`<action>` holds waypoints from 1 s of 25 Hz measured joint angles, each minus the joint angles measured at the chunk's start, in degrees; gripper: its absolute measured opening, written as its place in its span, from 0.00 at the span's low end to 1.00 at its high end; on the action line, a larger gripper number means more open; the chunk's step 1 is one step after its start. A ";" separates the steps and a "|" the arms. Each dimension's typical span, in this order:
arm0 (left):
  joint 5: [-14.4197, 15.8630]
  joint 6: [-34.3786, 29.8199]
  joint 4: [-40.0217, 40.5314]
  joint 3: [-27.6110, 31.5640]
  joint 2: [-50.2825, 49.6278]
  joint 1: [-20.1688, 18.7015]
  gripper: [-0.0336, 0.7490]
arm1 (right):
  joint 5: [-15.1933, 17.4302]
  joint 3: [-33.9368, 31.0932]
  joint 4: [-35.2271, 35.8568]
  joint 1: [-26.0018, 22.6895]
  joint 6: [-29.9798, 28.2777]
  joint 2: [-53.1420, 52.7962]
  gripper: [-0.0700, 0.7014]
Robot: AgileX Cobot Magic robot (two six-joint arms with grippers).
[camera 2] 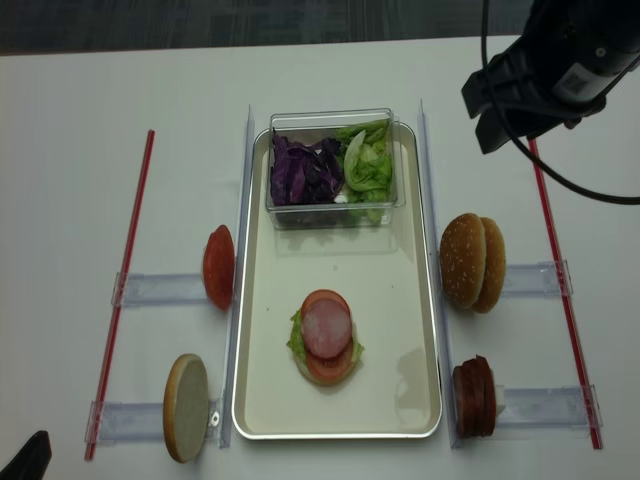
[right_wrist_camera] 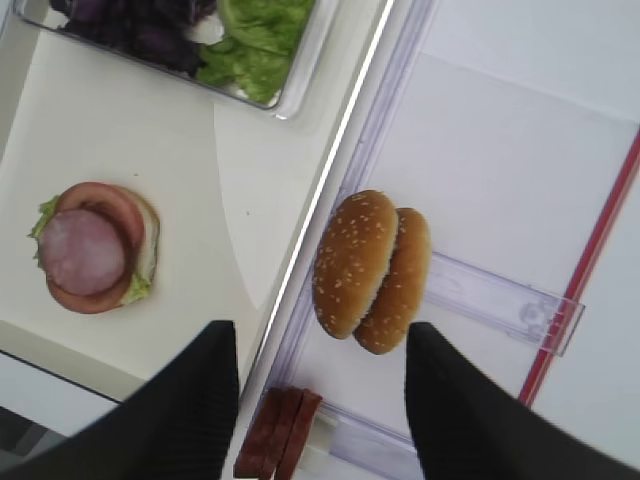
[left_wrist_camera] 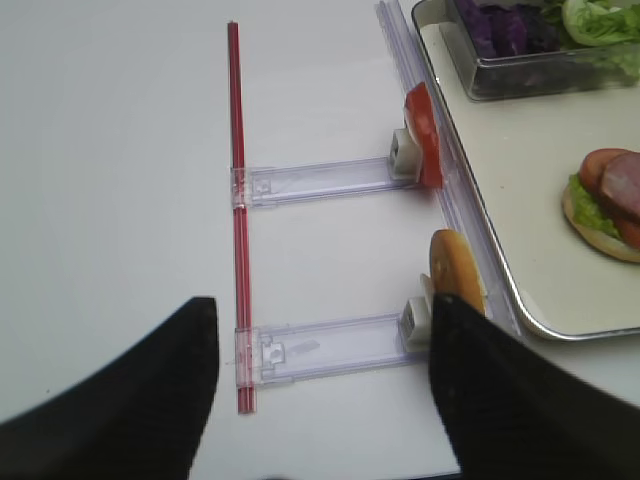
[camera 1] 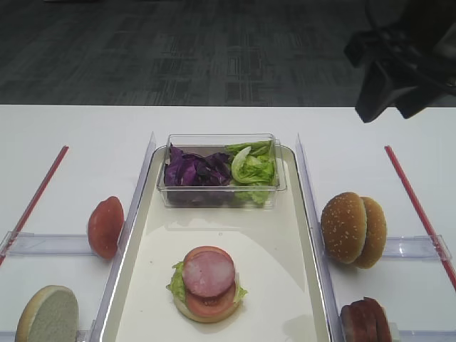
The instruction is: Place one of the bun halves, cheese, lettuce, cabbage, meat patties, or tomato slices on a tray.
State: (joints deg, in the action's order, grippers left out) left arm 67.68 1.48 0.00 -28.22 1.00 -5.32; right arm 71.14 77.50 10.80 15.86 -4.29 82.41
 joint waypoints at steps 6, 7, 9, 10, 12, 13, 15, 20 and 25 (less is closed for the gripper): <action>0.00 0.00 0.00 0.00 0.00 0.00 0.60 | 0.00 0.00 -0.55 -5.11 0.00 0.00 0.62; 0.00 0.00 0.00 0.00 0.00 0.00 0.60 | 0.00 -0.13 -0.81 -5.79 0.00 -0.19 0.62; 0.00 0.00 0.00 0.00 0.00 0.00 0.60 | -0.10 -1.74 -1.16 -6.92 0.00 -0.95 0.62; 0.00 0.00 0.00 0.00 0.00 0.00 0.60 | -0.10 -2.95 -1.41 -7.59 0.00 -1.37 0.62; 0.00 0.00 0.00 0.00 0.00 0.00 0.60 | -0.10 -7.00 -1.74 -9.01 0.00 -2.66 0.62; 0.00 0.00 0.00 0.00 0.00 0.00 0.60 | -0.10 -9.26 -1.85 -9.86 0.00 -3.23 0.62; 0.00 0.00 0.00 0.00 0.00 0.00 0.60 | -0.20 -13.35 -1.98 -11.48 0.00 -4.96 0.62; 0.00 0.00 0.00 0.00 0.00 0.00 0.60 | -0.20 -21.27 -2.76 -14.93 0.00 -11.26 0.62; 0.00 0.00 0.00 0.00 0.00 0.00 0.60 | -0.20 -25.25 -4.22 -15.61 0.00 -19.20 0.62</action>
State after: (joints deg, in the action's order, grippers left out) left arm 67.68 1.48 0.00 -28.22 1.00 -5.32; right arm 70.94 52.25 6.58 0.25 -4.29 63.21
